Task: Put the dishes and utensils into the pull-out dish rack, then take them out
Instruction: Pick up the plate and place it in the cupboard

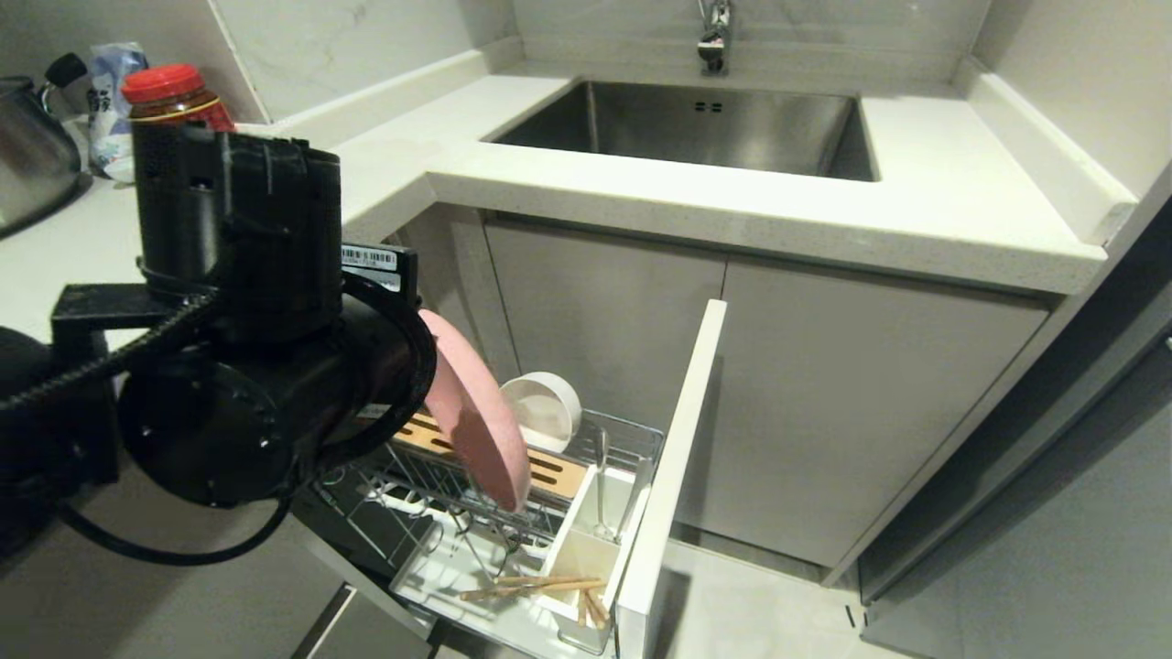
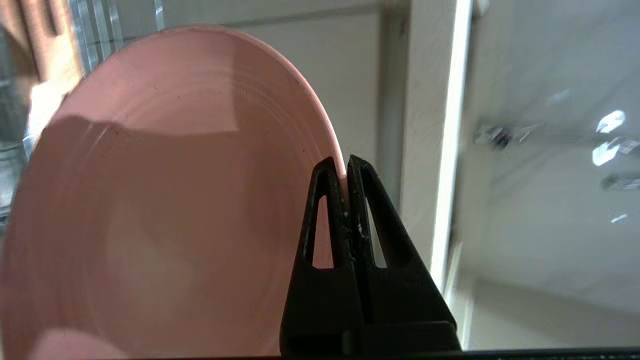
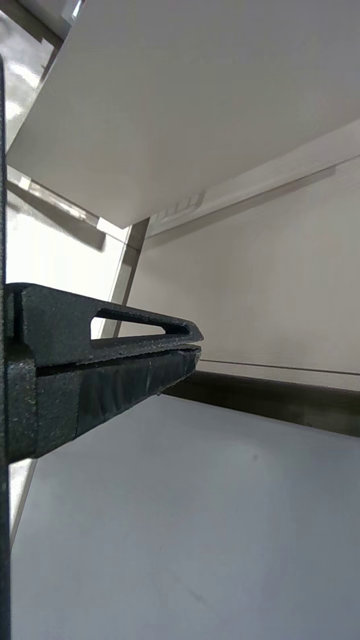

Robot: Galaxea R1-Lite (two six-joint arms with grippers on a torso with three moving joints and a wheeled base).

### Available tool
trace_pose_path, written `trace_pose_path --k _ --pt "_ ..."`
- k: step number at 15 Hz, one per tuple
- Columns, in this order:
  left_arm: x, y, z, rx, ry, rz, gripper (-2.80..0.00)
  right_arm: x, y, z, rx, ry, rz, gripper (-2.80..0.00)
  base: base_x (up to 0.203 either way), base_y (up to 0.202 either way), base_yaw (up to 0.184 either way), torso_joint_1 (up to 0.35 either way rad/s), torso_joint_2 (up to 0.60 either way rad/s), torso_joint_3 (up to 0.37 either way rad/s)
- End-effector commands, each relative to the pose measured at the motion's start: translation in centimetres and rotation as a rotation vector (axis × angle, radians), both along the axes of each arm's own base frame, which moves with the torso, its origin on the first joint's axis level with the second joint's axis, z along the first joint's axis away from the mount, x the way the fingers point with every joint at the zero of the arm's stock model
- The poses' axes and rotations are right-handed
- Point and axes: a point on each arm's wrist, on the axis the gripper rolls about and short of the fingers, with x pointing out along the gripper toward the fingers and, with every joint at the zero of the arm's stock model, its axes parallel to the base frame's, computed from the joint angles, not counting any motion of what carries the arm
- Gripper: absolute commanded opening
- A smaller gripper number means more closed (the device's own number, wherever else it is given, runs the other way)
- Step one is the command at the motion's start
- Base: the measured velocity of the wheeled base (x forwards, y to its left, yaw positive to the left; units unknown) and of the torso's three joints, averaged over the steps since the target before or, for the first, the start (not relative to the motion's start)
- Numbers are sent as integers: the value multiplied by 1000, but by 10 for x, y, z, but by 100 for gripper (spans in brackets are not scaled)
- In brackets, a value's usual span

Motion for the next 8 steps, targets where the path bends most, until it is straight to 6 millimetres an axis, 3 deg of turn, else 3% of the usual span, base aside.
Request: trace_pose_path --k 1,8 --pt "14 0 -14 -4 0 44 -280 2 0 -7 0 26 0 -280 0 0 0 0 0 0" --pt "37 -1 -54 55 69 103 -280 2 0 -7 0 25 0 -280 0 0 0 0 0 0"
